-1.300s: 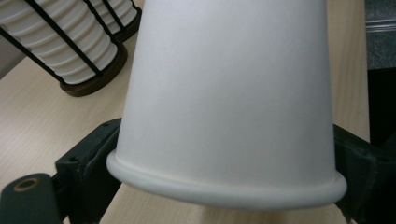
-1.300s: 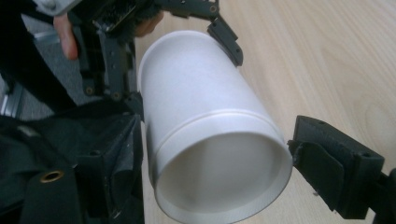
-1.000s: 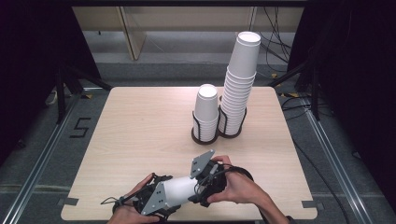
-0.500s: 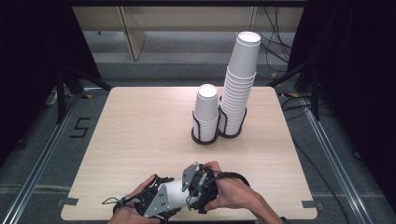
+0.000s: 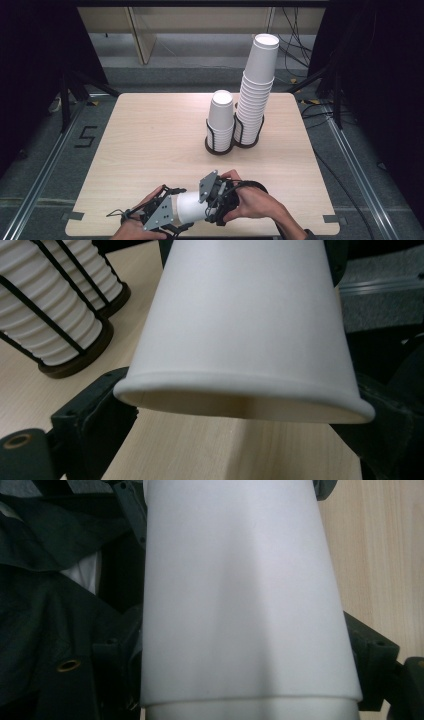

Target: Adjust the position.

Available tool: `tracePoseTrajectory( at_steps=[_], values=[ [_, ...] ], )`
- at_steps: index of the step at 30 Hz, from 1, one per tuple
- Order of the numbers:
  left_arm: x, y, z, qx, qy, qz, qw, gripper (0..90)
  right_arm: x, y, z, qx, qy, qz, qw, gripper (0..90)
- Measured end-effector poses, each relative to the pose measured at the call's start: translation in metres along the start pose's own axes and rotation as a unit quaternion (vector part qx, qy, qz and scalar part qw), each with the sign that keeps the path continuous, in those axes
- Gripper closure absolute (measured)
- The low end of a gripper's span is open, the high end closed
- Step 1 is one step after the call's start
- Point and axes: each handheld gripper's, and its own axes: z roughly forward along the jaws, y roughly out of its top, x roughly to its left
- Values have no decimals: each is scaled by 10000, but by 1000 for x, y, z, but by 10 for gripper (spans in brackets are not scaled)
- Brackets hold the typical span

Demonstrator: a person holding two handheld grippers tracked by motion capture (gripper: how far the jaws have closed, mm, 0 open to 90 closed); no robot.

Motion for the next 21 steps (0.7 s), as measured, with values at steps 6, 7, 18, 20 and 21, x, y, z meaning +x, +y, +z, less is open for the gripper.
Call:
tracePoseTrajectory(
  at_steps=[6, 7, 18, 20, 21],
  values=[
    [3, -2, -5, -515, -73, -235, 9984, 54, -7, -8, -3, -368, 212, 25, 9991, 224],
    [3, -2, -5, -580, -58, -243, 9980, 52, -5, -9, -5, -340, 218, 222, 9989, 224],
    [6, -2, -7, -550, -128, -354, 9978, 87, -9, -15, -2, -489, 432, 293, 9974, 232],
    [6, -1, -7, -510, -167, -351, 9979, 96, -12, -16, -1, -561, 471, 150, 9972, 233],
    [6, -1, -7, -486, -164, -352, 9981, 100, -11, -16, 0, -548, 478, 161, 9972, 232]
  ],
)
